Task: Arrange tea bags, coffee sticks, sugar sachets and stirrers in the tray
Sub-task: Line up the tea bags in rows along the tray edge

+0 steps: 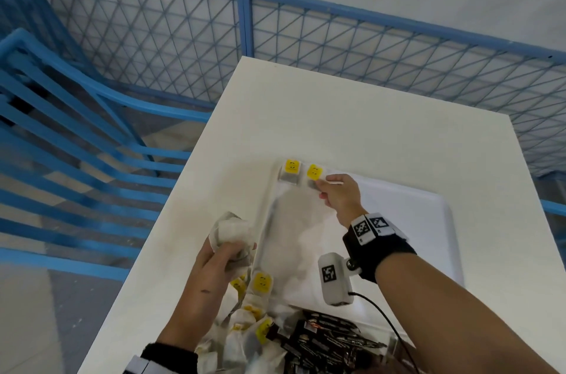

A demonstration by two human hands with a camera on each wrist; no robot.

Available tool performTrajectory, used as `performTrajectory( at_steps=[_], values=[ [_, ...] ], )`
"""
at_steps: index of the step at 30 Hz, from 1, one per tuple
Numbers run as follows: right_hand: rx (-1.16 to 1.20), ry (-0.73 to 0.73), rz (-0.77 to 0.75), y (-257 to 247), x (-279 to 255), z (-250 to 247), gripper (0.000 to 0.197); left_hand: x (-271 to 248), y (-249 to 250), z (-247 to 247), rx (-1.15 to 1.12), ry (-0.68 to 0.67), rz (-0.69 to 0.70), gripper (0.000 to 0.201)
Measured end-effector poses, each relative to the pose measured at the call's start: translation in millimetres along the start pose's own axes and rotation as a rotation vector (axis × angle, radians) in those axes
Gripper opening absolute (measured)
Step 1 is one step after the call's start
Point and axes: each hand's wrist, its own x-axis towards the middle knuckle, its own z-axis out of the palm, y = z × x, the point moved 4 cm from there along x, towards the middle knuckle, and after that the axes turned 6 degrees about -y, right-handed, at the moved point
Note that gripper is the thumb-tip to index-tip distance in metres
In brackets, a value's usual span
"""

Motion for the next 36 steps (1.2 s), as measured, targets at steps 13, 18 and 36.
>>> performTrajectory(
  at_steps=[13,18,36],
  values=[
    [-0.189,0.086,-0.124,-1.5,15.1,12.1,0.039,-2.5,7.3,6.3,0.101,-0.019,0.037,0.032],
    [-0.287,0.019,-0.232,-14.3,-16.6,12.2,0.03,-5.5,13.7,14.5,0.145,-0.025,0.053,0.022],
    [-0.234,-0.54,-0.377,1.0,-162.9,26.9,0.015,-24.7,17.0,35.5,0.308,-0.063,0.022,0.023]
  ],
)
